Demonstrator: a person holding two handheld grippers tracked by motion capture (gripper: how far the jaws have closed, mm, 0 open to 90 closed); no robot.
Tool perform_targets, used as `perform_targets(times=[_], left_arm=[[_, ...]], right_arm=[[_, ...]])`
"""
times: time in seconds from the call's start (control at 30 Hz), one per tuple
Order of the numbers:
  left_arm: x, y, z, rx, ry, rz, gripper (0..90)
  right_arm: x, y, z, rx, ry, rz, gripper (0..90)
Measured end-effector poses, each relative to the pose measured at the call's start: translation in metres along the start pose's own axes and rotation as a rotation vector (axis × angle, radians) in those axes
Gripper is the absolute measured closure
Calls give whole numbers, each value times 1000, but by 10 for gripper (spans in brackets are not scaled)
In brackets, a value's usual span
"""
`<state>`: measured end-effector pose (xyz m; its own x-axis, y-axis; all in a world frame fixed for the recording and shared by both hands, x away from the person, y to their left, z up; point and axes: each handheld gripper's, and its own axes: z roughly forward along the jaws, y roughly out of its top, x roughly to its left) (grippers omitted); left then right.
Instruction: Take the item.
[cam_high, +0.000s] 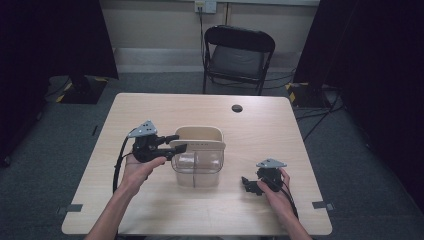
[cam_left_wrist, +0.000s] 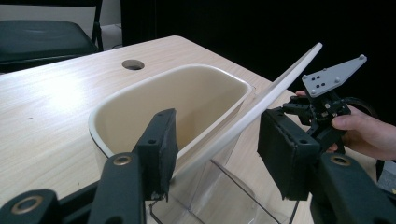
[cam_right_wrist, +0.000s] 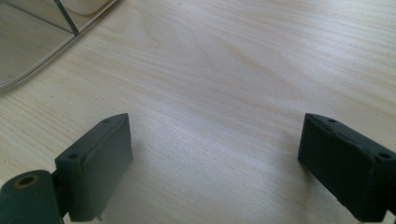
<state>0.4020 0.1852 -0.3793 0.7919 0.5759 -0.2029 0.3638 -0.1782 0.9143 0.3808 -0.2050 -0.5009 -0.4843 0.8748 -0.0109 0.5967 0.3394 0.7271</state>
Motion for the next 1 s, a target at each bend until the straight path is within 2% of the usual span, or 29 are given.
perform_targets(times=[1.0], left_arm=[[-1, 0, 0, 6, 4, 6, 476]], right_arm=[[0, 0, 0, 0, 0, 0, 93]])
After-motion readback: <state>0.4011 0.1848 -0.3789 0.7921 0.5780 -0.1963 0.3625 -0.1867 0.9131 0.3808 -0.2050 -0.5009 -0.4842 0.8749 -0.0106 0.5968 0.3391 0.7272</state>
